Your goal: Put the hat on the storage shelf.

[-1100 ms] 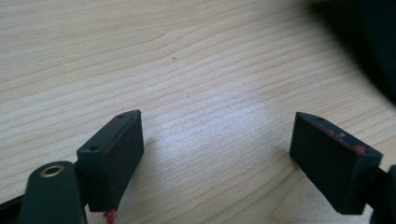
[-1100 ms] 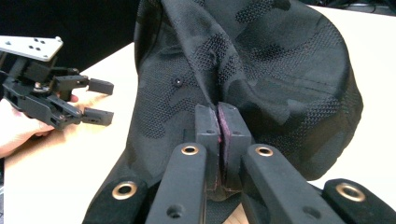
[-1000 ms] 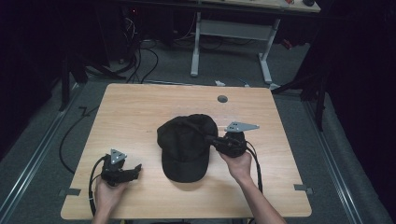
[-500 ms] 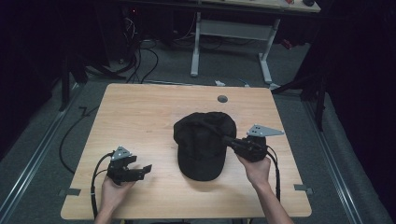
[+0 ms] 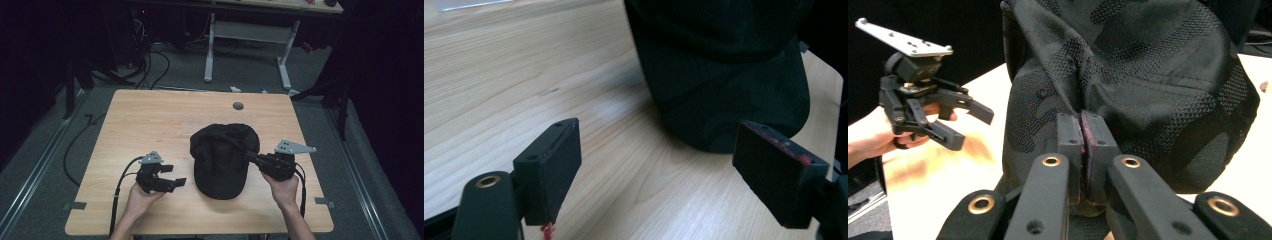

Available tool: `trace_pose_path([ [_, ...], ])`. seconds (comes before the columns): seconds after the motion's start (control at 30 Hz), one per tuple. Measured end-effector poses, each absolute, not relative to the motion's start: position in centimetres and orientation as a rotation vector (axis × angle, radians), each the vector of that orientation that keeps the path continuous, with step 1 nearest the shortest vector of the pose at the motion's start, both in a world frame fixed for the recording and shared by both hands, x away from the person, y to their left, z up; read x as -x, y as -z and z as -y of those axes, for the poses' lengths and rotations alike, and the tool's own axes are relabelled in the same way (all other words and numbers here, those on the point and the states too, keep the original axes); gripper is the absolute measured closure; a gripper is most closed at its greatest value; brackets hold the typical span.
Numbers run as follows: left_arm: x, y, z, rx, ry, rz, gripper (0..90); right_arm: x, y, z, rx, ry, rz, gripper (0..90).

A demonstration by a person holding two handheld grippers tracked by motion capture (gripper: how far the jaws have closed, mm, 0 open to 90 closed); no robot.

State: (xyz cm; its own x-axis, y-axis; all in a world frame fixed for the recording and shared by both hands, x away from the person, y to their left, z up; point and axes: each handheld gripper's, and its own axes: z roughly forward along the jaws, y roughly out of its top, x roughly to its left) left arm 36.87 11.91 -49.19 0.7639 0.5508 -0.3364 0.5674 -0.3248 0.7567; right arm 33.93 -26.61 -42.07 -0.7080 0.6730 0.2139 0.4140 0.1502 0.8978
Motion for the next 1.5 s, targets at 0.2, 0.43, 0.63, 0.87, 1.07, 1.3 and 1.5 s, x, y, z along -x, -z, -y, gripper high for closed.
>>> trace_pose_path([
  [0.2,-37.5,48.9,-10.5,-2.021,0.054,-0.791,20.5,-33.7,42.0,26.3,-1.028,-1.619,-2.201,88.4],
  [0.43,-38.1,48.3,-9.5,-2.037,0.086,-0.735,21.0,-33.7,41.8,26.3,-0.986,-1.671,-2.209,88.4],
  [0.63,-38.6,48.1,-9.3,-2.025,0.126,-0.699,25.5,-33.5,41.5,26.2,-0.935,-1.696,-2.217,88.4],
  [0.87,-38.6,48.0,-9.5,-2.005,0.191,-0.656,35.4,-33.7,41.3,26.0,-0.895,-1.716,-2.221,88.4],
  [1.07,-38.4,47.5,-10.3,-1.991,0.194,-0.637,47.3,-33.9,41.3,26.2,-0.888,-1.678,-2.204,88.3],
  [1.3,-38.2,47.0,-10.9,-1.964,0.195,-0.632,58.3,-34.1,41.1,26.0,-0.849,-1.605,-2.192,88.2],
  [1.5,-38.1,46.4,-11.8,-1.922,0.223,-0.628,65.3,-34.7,41.2,25.7,-0.840,-1.570,-2.190,88.0],
])
